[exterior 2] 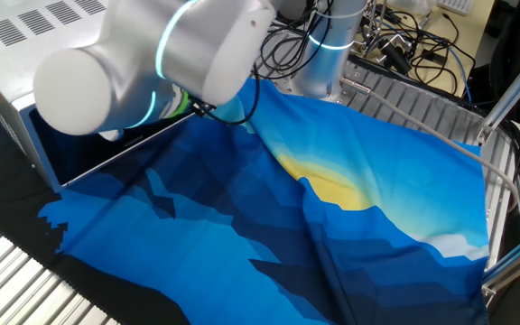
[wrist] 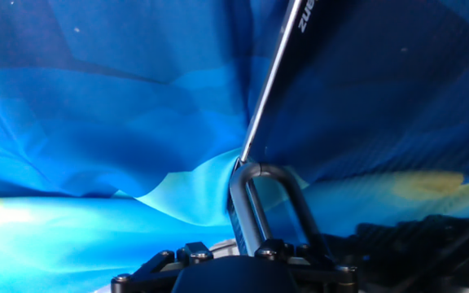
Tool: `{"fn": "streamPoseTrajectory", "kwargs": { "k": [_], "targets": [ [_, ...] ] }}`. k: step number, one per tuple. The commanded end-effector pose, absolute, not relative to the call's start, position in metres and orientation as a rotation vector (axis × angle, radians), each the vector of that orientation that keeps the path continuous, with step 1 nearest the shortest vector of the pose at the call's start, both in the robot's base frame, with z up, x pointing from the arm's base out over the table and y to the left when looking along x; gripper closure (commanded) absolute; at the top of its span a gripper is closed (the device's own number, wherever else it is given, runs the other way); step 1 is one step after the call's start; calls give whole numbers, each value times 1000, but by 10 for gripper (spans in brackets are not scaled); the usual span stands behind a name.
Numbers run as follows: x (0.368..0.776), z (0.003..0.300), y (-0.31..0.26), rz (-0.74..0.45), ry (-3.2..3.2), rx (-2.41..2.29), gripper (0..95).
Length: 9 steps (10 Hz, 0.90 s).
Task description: Open the microwave door
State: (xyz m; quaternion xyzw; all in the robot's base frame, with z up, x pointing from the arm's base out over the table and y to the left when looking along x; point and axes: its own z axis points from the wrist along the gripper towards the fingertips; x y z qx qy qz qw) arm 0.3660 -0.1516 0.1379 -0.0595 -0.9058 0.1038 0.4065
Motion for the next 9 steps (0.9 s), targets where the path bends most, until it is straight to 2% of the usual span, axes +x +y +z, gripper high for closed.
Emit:
{"fn": "streamPoseTrajectory", "kwargs": {
  "k": [1, 9],
  "targets": [
    [365, 137, -148, 257, -2290, -169, 950],
    [370, 137, -141, 251, -2301, -203, 950]
  ]
}}
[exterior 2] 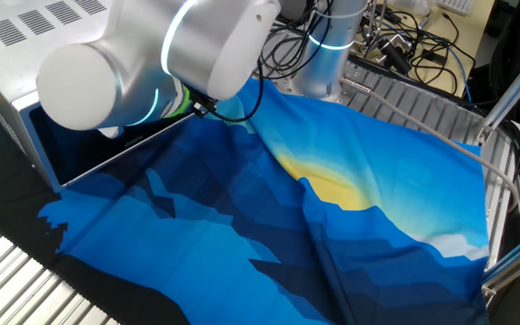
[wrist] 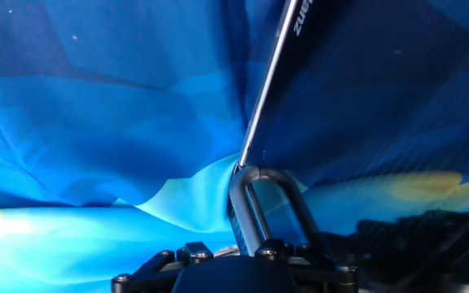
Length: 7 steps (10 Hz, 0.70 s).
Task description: Open the microwave door
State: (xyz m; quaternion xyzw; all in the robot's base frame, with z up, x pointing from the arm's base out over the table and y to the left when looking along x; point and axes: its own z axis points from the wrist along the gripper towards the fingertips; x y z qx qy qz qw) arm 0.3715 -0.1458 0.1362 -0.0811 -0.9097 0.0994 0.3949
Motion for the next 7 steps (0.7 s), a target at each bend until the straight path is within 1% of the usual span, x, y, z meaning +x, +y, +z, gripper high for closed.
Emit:
{"fn": "streamPoseTrajectory", "kwargs": {
  "k": [1, 7],
  "targets": [
    [372, 137, -141, 246, -2300, -214, 950],
    [372, 137, -141, 246, -2300, -214, 950]
  ]
}}
